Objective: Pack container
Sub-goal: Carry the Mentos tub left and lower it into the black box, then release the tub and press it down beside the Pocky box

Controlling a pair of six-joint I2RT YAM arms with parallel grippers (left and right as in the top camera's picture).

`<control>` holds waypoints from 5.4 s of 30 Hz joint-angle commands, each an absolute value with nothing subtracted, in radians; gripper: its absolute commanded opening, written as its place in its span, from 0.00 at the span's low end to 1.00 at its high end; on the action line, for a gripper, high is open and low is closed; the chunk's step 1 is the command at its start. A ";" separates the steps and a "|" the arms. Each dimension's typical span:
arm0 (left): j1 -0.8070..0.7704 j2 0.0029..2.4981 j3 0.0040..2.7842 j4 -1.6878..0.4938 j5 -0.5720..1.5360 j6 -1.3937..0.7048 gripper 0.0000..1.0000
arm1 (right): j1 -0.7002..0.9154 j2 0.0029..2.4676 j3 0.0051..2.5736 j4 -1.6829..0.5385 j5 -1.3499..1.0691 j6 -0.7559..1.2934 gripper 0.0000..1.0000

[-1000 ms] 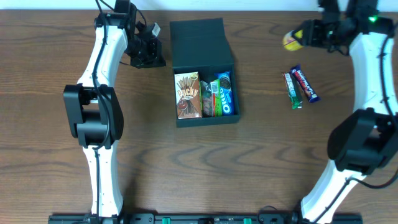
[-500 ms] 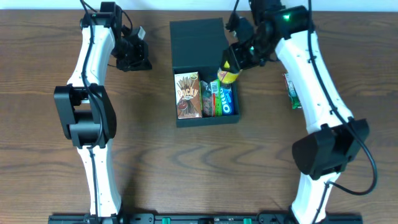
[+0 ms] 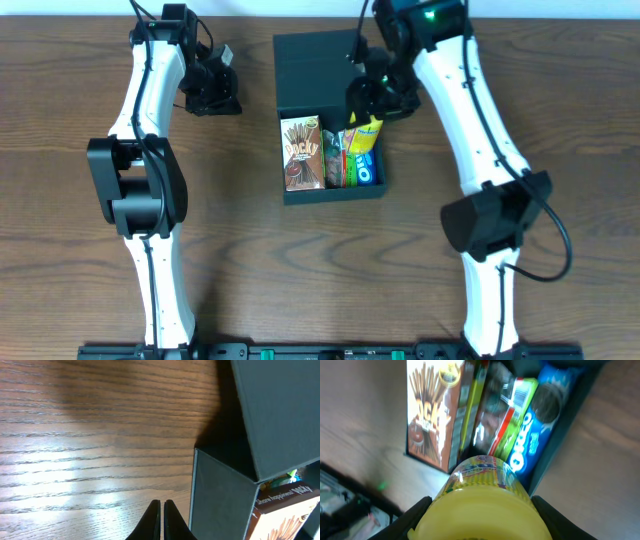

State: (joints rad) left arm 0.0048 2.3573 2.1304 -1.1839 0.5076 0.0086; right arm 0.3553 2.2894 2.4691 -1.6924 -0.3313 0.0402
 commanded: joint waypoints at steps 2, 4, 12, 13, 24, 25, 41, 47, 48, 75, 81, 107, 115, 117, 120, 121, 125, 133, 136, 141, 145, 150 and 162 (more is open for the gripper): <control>0.004 2.360 2.135 -1.200 0.487 0.031 0.06 | 0.371 2.351 2.506 -1.698 -0.320 0.016 0.01; 0.004 2.360 2.135 -1.203 0.487 0.031 0.06 | 0.375 2.352 2.506 -1.698 -0.283 0.010 0.01; 0.003 2.360 2.135 -1.203 0.487 0.031 0.06 | 0.379 2.374 2.505 -1.698 -0.224 0.006 0.01; 0.003 2.360 2.135 -1.203 0.487 0.031 0.06 | 0.382 2.378 2.504 -1.698 -0.225 0.002 0.01; 0.003 2.360 2.135 -1.207 0.487 0.031 0.06 | 0.418 2.436 2.490 -1.699 -0.223 -0.043 0.01; 0.004 2.360 2.135 -1.207 0.487 0.031 0.06 | 0.418 2.436 2.485 -1.698 -0.223 -0.043 0.01; 0.004 2.360 2.135 -1.203 0.464 0.031 0.06 | 0.424 2.440 2.458 -1.669 -0.213 -0.065 0.99; 0.004 2.360 2.135 -1.204 0.464 0.031 0.06 | 0.418 2.440 2.469 -1.649 -0.213 -0.057 0.99; 0.004 2.360 2.135 -1.204 0.464 0.031 0.06 | 0.417 2.440 2.469 -1.648 -0.213 -0.057 0.99; 0.004 2.360 2.135 -1.203 0.461 0.054 0.06 | 0.466 2.054 2.323 -1.659 0.047 -0.263 0.99; 0.003 2.360 2.135 -1.203 0.461 0.057 0.06 | 0.479 1.900 1.929 -1.464 0.106 -0.316 0.99; 0.003 2.360 2.135 -1.197 0.460 0.075 0.06 | 0.598 1.904 1.623 -1.065 0.110 -0.501 0.99; 0.004 2.360 2.135 -1.197 0.460 0.075 0.06 | 0.549 1.933 1.623 -1.000 0.116 -0.522 0.99; 0.004 2.360 2.135 -1.196 0.460 0.075 0.06 | 0.550 1.933 1.623 -1.024 0.116 -0.527 0.99; 0.004 2.360 2.135 -1.196 0.460 0.075 0.06 | 0.554 1.933 1.623 -1.029 0.116 -0.533 0.99; 0.004 2.360 2.135 -1.196 0.460 0.075 0.06 | 0.555 1.933 1.623 -1.029 0.115 -0.533 0.99; 0.004 2.360 2.135 -1.196 0.460 0.075 0.06 | 0.556 1.936 1.623 -1.030 0.096 -0.540 0.99; 0.004 2.360 2.135 -1.195 0.460 0.075 0.06 | 0.556 1.953 1.623 -1.048 0.063 -0.564 0.99; 0.004 2.360 2.135 -1.189 0.460 0.075 0.06 | 0.556 1.966 1.623 -1.043 0.063 -0.567 0.99; 0.004 2.360 2.135 -1.187 0.460 0.075 0.06 | 0.557 2.000 1.623 -1.019 0.063 -0.577 0.99; 0.004 2.360 2.135 -1.185 0.460 0.075 0.06 | 0.553 2.000 1.623 -0.891 0.156 -0.556 0.99; 0.004 2.360 2.135 -1.177 0.460 0.075 0.06 | 0.514 2.000 1.623 -0.665 0.258 -0.464 0.99; 0.004 2.360 2.135 -1.178 0.461 0.074 0.06 | 0.476 1.996 1.632 -0.757 0.337 -0.174 0.26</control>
State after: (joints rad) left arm 0.0044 2.3573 2.1304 -1.1744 0.4637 0.0570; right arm 0.5011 1.9961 1.6211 -0.7494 0.2691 -0.3679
